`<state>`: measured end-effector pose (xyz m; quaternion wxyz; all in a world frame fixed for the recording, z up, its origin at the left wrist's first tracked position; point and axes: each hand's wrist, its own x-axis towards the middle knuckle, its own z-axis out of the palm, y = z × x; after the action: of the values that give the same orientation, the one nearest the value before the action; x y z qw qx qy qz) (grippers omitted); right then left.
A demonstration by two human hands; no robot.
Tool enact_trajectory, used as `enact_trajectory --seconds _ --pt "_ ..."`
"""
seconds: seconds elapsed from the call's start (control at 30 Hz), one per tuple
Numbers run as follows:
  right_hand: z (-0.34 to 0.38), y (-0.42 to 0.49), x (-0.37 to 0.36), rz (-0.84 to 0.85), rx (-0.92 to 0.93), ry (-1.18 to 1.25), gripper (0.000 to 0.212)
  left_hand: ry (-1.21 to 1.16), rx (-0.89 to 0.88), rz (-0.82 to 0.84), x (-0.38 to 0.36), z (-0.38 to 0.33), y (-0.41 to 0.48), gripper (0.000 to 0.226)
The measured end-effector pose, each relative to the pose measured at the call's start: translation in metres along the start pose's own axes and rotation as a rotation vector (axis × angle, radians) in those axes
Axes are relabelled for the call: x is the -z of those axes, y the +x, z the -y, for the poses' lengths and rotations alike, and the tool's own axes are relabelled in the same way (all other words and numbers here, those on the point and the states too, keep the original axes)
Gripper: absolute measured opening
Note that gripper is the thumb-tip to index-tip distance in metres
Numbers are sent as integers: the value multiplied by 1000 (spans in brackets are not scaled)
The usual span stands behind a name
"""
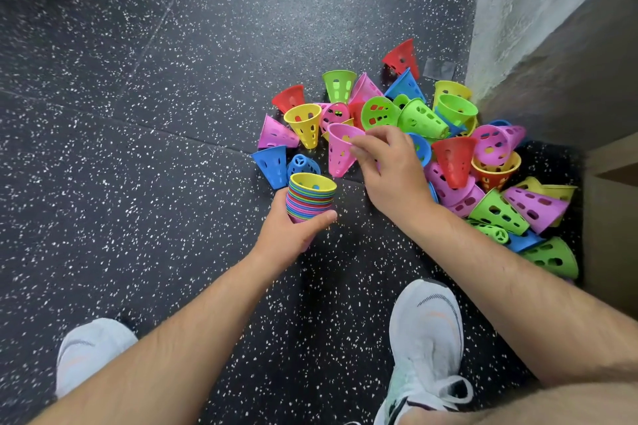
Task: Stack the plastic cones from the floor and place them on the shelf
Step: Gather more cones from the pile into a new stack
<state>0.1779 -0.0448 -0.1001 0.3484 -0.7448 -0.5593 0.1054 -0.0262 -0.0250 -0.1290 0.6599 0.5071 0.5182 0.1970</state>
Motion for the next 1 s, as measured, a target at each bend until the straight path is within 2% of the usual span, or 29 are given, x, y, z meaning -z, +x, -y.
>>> enact_trajectory --seconds 0.2,0.33,0.53,0.6,0.73,0.87,1.0 --pt "32 6 -6 85 107 209 19 68 -33 -81 15 5 5 64" --pt "41 3 -17 219 116 253 21 47 -48 -106 22 1 3 59" --pt "54 -11 -30 594 33 208 42 18 -30 -143 38 2 0 60" --pt "54 -11 -36 583 18 219 46 15 -19 -142 42 6 0 57" --pt "52 3 -44 519 88 -4 58 29 -17 -168 47 9 -2 57" --pt "49 17 -48 574 83 3 62 87 -30 -195 54 10 -2 59" --pt "45 18 -45 574 136 -38 44 89 -20 -195 58 16 -3 64"
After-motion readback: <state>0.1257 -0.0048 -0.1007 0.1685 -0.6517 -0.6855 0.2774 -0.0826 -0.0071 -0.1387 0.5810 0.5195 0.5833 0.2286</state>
